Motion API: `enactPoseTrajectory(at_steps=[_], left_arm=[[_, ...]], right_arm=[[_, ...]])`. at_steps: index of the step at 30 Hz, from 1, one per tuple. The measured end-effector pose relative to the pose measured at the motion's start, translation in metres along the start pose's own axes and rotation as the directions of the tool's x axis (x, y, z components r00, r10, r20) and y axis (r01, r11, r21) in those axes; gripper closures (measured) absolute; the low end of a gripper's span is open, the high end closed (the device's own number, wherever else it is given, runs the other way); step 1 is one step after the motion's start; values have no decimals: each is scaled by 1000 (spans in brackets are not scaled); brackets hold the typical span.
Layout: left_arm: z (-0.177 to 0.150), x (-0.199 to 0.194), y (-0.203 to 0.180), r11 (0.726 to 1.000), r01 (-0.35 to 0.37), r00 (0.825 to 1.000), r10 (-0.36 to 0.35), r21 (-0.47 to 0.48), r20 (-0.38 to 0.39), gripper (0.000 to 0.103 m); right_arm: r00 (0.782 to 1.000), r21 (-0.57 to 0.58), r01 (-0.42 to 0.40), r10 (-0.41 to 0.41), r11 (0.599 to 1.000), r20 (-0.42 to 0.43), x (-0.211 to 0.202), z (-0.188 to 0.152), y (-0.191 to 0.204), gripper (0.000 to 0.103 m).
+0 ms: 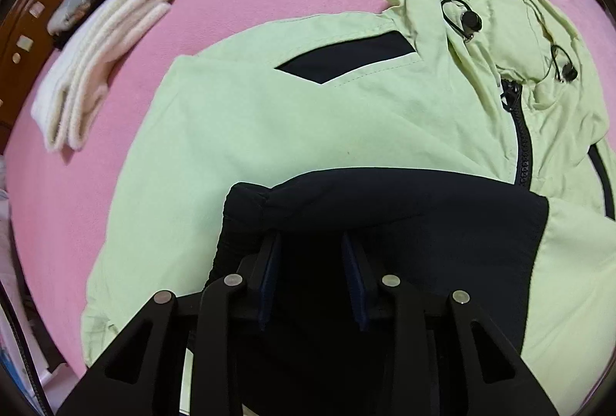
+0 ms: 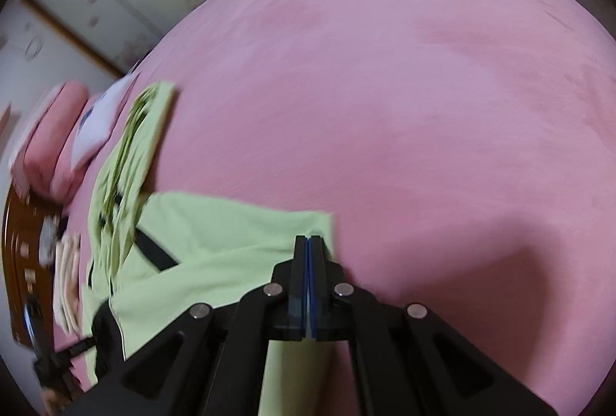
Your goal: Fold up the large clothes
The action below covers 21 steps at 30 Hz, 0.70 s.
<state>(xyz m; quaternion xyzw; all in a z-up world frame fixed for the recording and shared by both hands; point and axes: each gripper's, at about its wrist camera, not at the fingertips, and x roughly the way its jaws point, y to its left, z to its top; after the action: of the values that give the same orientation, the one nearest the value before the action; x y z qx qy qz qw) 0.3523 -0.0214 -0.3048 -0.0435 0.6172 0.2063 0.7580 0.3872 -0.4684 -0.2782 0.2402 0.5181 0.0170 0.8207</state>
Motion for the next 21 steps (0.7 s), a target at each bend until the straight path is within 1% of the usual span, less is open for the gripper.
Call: enactPoseTrajectory(at_steps=[2,3,4,5,6,7,8,9,11,12,13,14,15,16,17,18,19,20,21], left_arm=[[3,-2,-8,999,-33,999,34,25,-13,71],[7,-4,-12,998,-41,999,43,54,-34,71],[9,-10,-15,996,-31,998,35,80,-49,71],[12,-14,-15,995,-12,998,17,100,-54,71],[16,-19,-14,993,10,999,-4,118,-54,71],[27,-28,-13,988,38,998,-30,150,-50,70],[38,-35,-13,982,50,998,-42,180,-47,69],[50,-41,-13,976,62,998,-54,210,-45,67],[82,-45,-14,961,92,995,-79,262,-59,59],[99,-50,-16,951,117,992,-99,286,-75,52],[116,-54,-19,940,146,988,-125,308,-88,49],[129,-57,-24,931,160,986,-136,329,-96,49],[147,-60,-30,915,160,986,-132,370,-102,48],[158,-63,-33,905,153,987,-124,396,-98,46],[177,-66,-41,888,126,992,-103,442,-75,45],[192,-68,-46,878,106,994,-90,467,-57,41],[206,-70,-52,873,90,996,-78,479,-43,37],[219,-70,-57,873,78,997,-70,482,-35,37],[234,-69,-62,876,80,997,-67,476,-45,37]], right_arm=[[1000,-18,27,-27,999,-4,-6,-3,0,103],[999,-13,40,-40,999,-9,-7,-3,3,103],[999,7,38,-38,999,-14,-9,1,4,103],[1000,24,21,-21,999,-15,-13,3,5,101],[1000,41,-18,19,999,-16,-17,8,8,100],[999,40,-41,42,998,-23,-18,11,15,100],[997,29,-61,62,998,-41,-19,17,20,100],[996,15,-71,71,997,-59,-20,20,22,100],[990,-10,-106,104,994,-99,-18,41,36,100],[984,-5,-137,136,991,-118,-18,54,40,100],[977,7,-165,165,986,-135,-12,68,48,100],[966,25,-206,207,978,-157,-8,83,57,100],[958,31,-230,232,973,-169,-7,95,64,100],[954,21,-237,237,971,-182,-7,109,70,100],[954,2,-233,229,973,-192,-4,119,80,100],[955,-26,-227,217,974,-204,3,132,92,100],[953,-48,-226,211,973,-218,9,142,103,100],[950,-64,-226,205,972,-237,17,152,115,100],[945,-69,-230,206,971,-253,24,161,126,100]])
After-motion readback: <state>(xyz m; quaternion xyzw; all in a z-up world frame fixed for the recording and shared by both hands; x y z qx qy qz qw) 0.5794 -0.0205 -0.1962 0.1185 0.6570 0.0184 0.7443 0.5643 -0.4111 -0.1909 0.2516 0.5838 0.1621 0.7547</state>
